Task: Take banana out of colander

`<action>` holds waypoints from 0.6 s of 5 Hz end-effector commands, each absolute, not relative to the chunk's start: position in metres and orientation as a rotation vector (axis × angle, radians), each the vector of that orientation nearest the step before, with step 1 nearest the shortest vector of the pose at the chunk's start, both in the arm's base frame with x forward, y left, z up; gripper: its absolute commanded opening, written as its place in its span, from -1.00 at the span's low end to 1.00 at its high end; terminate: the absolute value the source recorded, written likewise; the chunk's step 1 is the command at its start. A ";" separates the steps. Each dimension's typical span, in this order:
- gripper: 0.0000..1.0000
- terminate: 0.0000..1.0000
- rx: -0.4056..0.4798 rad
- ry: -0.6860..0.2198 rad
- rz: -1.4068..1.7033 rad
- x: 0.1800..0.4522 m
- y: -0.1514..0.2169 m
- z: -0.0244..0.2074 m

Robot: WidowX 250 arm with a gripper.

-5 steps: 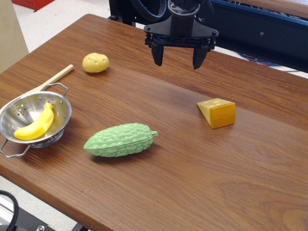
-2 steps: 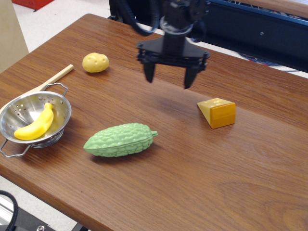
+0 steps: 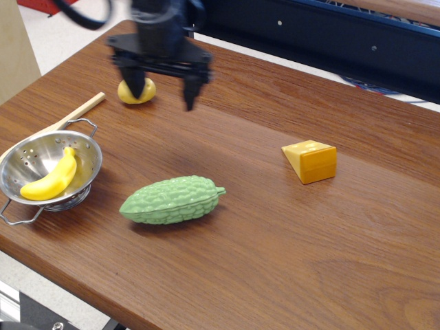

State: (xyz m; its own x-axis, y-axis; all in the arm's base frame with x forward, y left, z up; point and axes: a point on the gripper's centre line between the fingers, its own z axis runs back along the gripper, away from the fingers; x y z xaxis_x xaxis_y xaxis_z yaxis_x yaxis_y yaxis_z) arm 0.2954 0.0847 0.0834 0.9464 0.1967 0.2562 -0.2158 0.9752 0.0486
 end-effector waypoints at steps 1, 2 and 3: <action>1.00 -1.00 0.078 -0.237 0.068 0.248 0.148 0.097; 1.00 -1.00 0.094 -0.212 -0.032 0.230 0.159 0.090; 1.00 -1.00 0.101 -0.157 -0.077 0.221 0.160 0.080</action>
State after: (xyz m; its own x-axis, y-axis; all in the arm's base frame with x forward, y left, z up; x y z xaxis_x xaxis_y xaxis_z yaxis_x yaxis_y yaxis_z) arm 0.2105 0.1517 0.0672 0.9892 -0.0743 0.1263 0.0647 0.9948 0.0784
